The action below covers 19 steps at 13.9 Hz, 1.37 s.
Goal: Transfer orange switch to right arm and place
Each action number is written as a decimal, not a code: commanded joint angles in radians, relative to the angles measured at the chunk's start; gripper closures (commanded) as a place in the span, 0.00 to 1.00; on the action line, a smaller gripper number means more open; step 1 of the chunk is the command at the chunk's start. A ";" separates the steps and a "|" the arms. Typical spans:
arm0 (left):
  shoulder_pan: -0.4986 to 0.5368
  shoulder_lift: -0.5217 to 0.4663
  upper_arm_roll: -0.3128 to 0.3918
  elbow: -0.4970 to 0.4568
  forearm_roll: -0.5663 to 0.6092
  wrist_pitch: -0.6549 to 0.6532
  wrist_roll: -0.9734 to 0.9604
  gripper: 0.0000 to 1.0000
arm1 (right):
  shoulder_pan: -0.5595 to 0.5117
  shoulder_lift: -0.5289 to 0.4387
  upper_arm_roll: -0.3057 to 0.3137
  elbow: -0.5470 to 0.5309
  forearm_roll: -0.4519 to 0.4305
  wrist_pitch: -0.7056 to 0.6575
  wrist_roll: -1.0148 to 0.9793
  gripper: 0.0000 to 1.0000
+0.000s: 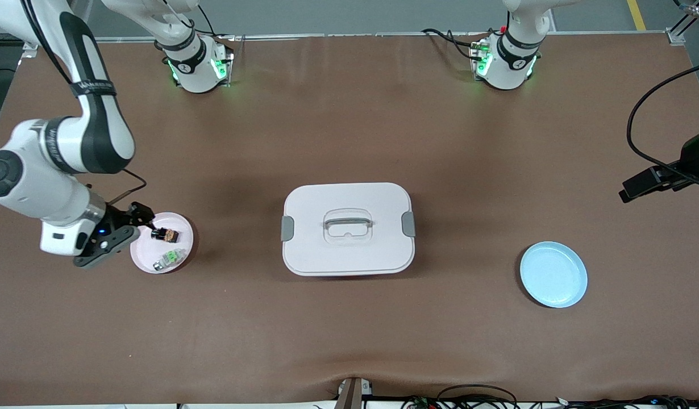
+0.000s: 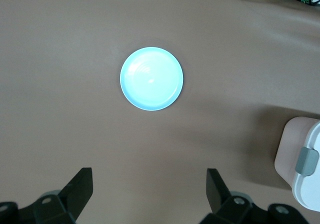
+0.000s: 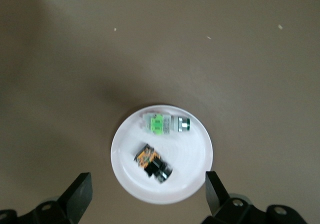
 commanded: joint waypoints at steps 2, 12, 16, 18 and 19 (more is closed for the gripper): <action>0.007 -0.047 -0.016 -0.023 0.015 -0.032 0.052 0.00 | -0.022 0.034 0.002 0.181 -0.028 -0.144 0.179 0.00; -0.100 -0.238 0.094 -0.199 0.000 -0.046 0.164 0.00 | -0.085 -0.072 0.011 0.275 0.006 -0.279 0.443 0.00; -0.168 -0.323 0.143 -0.288 -0.025 -0.045 0.165 0.00 | -0.083 -0.150 0.012 0.273 0.011 -0.377 0.506 0.00; -0.223 -0.345 0.201 -0.310 -0.037 -0.051 0.165 0.00 | -0.083 -0.152 0.008 0.284 0.012 -0.406 0.505 0.00; -0.228 -0.358 0.206 -0.326 -0.039 -0.051 0.165 0.00 | -0.085 -0.152 0.008 0.310 0.012 -0.411 0.502 0.00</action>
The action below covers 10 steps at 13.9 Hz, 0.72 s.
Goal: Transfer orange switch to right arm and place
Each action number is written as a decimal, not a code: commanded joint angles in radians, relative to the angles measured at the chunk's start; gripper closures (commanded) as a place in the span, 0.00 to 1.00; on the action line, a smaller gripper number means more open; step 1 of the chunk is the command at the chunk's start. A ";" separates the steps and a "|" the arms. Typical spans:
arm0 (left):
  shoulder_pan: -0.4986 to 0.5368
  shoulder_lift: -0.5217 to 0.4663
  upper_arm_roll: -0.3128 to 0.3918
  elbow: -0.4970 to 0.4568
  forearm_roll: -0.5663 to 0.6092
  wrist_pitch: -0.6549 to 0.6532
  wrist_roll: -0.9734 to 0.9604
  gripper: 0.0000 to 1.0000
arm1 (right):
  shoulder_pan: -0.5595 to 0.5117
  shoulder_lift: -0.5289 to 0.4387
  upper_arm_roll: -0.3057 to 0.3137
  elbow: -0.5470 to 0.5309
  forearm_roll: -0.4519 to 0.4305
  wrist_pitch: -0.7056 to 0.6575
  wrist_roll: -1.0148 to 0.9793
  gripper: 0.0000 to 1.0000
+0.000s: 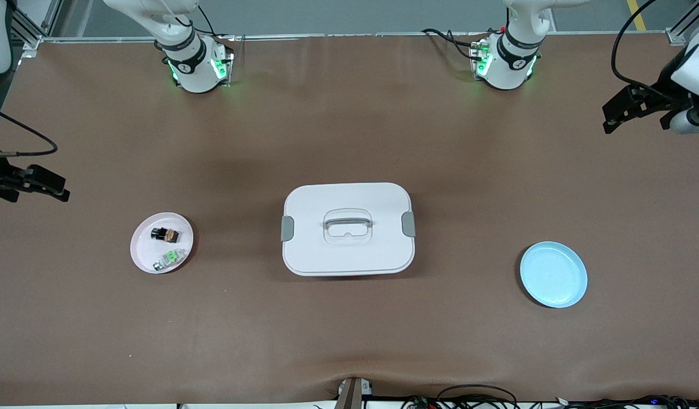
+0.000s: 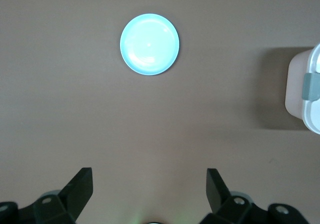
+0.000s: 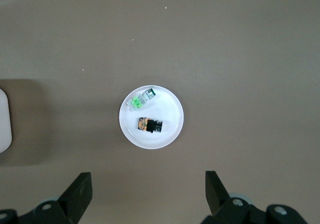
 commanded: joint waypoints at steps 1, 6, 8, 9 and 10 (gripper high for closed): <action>-0.030 -0.063 0.036 -0.076 -0.017 0.010 0.022 0.00 | -0.005 -0.004 0.003 0.041 0.011 -0.039 0.018 0.00; -0.022 -0.078 0.036 -0.090 -0.020 0.010 0.048 0.00 | -0.007 -0.021 0.002 0.039 0.035 -0.062 0.106 0.00; -0.018 -0.077 0.037 -0.082 -0.055 0.010 0.052 0.00 | -0.008 -0.029 0.000 0.029 0.037 -0.065 0.107 0.00; -0.018 -0.075 0.037 -0.081 -0.063 0.010 0.057 0.00 | -0.010 -0.043 0.000 0.009 0.037 -0.064 0.107 0.00; -0.018 -0.075 0.037 -0.082 -0.063 0.010 0.060 0.00 | -0.010 -0.060 0.000 -0.016 0.037 -0.059 0.107 0.00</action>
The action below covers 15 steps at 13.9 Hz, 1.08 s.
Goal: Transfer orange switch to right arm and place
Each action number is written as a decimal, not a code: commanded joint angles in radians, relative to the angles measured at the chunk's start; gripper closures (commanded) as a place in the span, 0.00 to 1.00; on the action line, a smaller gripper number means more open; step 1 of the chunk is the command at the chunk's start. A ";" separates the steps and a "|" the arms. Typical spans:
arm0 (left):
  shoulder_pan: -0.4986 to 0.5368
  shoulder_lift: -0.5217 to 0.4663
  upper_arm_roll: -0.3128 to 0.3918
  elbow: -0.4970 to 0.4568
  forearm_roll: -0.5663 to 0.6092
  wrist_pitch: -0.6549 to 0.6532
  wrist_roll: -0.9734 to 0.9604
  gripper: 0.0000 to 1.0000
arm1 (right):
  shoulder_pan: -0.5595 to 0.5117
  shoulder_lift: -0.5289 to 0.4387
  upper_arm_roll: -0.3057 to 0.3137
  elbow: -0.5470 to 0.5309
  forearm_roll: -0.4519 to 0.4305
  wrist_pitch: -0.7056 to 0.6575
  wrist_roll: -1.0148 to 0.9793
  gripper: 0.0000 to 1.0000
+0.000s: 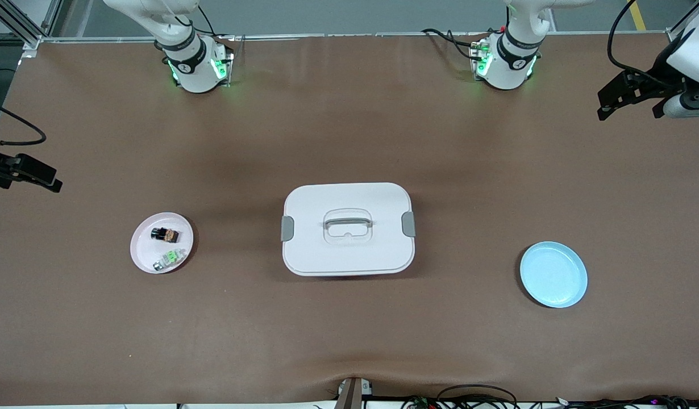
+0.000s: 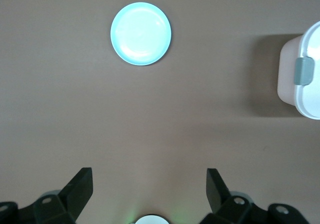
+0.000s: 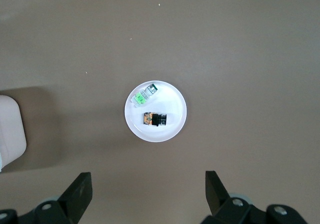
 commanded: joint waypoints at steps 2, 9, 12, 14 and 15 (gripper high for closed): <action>-0.001 -0.026 0.003 -0.024 -0.017 0.000 0.028 0.00 | -0.009 -0.079 0.001 -0.095 0.018 0.004 0.015 0.00; 0.000 -0.024 0.003 -0.021 -0.003 -0.015 0.005 0.00 | -0.018 -0.101 0.000 -0.112 0.056 -0.037 0.013 0.00; 0.006 -0.006 0.009 0.021 -0.003 -0.015 0.014 0.00 | -0.015 -0.135 0.000 -0.163 0.056 0.012 0.013 0.00; 0.019 0.022 0.009 0.062 -0.003 -0.015 0.012 0.00 | -0.015 -0.159 0.001 -0.203 0.056 0.041 0.012 0.00; 0.020 0.029 0.010 0.070 -0.003 -0.015 0.006 0.00 | -0.015 -0.159 0.000 -0.203 0.056 0.041 0.010 0.00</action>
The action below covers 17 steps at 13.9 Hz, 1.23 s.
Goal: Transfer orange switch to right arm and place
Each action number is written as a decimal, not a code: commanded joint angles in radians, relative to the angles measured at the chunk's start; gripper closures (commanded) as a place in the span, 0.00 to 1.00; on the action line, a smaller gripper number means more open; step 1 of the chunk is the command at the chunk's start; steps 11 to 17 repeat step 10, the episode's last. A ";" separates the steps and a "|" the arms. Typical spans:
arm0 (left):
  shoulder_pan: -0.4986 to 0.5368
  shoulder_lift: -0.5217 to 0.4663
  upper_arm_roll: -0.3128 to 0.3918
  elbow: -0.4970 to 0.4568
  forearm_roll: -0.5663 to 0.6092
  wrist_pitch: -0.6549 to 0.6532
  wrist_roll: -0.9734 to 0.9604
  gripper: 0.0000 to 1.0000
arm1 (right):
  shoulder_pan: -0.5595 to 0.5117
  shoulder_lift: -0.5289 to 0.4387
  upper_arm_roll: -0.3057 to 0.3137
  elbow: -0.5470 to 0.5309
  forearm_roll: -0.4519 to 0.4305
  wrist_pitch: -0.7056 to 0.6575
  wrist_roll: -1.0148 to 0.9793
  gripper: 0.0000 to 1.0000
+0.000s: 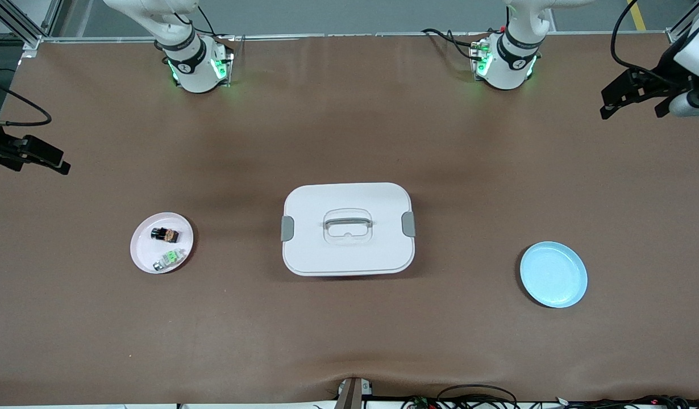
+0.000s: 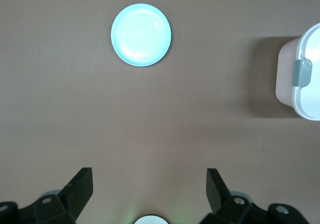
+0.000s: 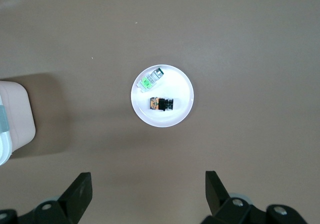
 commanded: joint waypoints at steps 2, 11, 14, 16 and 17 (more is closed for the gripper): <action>0.024 0.027 0.002 0.047 0.002 -0.010 0.000 0.00 | -0.012 -0.048 0.007 -0.057 0.016 0.024 0.006 0.00; 0.018 0.029 -0.007 0.045 0.002 -0.010 0.015 0.00 | -0.006 -0.048 0.011 -0.056 -0.019 0.024 -0.052 0.00; 0.018 0.029 -0.007 0.045 0.002 -0.010 0.015 0.00 | -0.006 -0.048 0.011 -0.056 -0.019 0.024 -0.052 0.00; 0.018 0.029 -0.007 0.045 0.002 -0.010 0.015 0.00 | -0.006 -0.048 0.011 -0.056 -0.019 0.024 -0.052 0.00; 0.018 0.029 -0.007 0.045 0.002 -0.010 0.015 0.00 | -0.006 -0.048 0.011 -0.056 -0.019 0.024 -0.052 0.00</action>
